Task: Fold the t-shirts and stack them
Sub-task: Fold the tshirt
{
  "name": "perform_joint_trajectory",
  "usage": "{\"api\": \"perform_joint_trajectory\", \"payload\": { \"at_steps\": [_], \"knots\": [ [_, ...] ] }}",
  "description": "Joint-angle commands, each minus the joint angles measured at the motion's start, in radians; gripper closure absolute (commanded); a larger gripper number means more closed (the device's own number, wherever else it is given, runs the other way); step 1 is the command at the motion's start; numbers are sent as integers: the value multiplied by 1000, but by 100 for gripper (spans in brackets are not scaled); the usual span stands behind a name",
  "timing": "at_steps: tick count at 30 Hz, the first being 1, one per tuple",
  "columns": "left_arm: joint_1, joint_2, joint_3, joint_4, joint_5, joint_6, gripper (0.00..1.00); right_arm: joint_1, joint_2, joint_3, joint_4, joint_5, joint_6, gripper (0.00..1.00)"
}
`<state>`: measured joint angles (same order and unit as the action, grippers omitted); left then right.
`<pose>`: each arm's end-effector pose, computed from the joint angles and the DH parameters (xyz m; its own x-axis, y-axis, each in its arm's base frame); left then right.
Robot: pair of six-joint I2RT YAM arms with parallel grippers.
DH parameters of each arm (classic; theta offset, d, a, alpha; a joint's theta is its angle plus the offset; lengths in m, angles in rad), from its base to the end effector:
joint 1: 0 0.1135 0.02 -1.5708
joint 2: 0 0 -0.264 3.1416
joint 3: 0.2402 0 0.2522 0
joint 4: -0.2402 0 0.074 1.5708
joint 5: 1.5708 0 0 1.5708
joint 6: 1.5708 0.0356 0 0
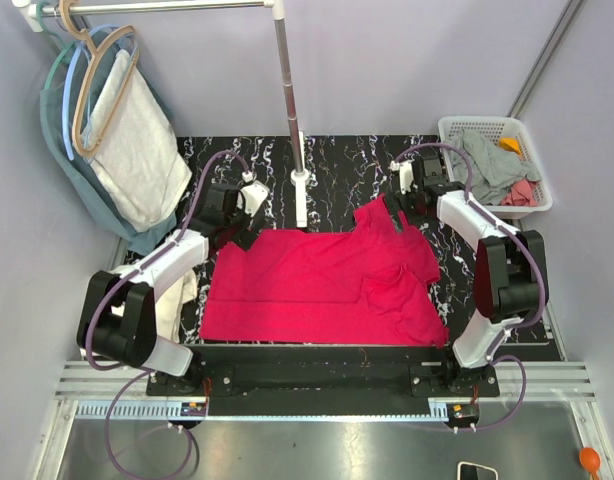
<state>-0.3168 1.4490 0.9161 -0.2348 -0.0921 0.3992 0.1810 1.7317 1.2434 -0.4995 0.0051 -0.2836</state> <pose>0.2938 -0.0929 0.2268 -0.5119 0.5751 -0.6381 0.4844 0.8067 0.3385 0.3611 0.0659 0.2207 -0.7388 -0.4196 -0.5273 -0.3999 0.9028 -0.1581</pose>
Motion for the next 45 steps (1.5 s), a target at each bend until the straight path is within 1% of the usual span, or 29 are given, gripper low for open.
{"api": "perform_joint_trajectory", "payload": {
  "at_steps": [1, 5, 8, 11, 15, 16, 17, 20, 27, 37, 42, 45],
  "knots": [
    [12, 13, 47, 46, 9, 23, 1, -5, 11, 42, 22, 33, -8, 4],
    [42, 46, 84, 37, 57, 43, 1, -18, 44, 76, 32, 32, -6, 5],
    [70, 96, 133, -4, 86, 84, 1, -32, 78, 102, 33, 32, -11, 7],
    [90, 142, 178, -26, 124, 105, 1, -49, 117, 132, 29, 0, -8, 9],
    [105, 188, 217, -38, 170, 124, 1, -72, 190, 209, 9, -103, -2, 14],
    [108, 195, 222, -40, 178, 130, 1, -80, 210, 253, 3, -123, -3, 16],
    [110, 201, 227, -38, 178, 127, 1, -81, 248, 278, -8, -145, 0, 18],
    [113, 223, 240, -41, 178, 127, 1, -81, 319, 352, -10, -183, -5, 21],
    [114, 249, 241, -41, 166, 142, 2, -81, 454, 531, -36, -240, -19, 22],
    [113, 261, 242, -41, 152, 150, 2, -80, 583, 660, -71, -301, -37, 25],
    [114, 267, 242, -41, 137, 159, 2, -81, 612, 708, -80, -333, -14, 27],
    [114, 275, 244, -44, 121, 168, 2, -81, 629, 723, -88, -346, -8, 30]
  ]
}}
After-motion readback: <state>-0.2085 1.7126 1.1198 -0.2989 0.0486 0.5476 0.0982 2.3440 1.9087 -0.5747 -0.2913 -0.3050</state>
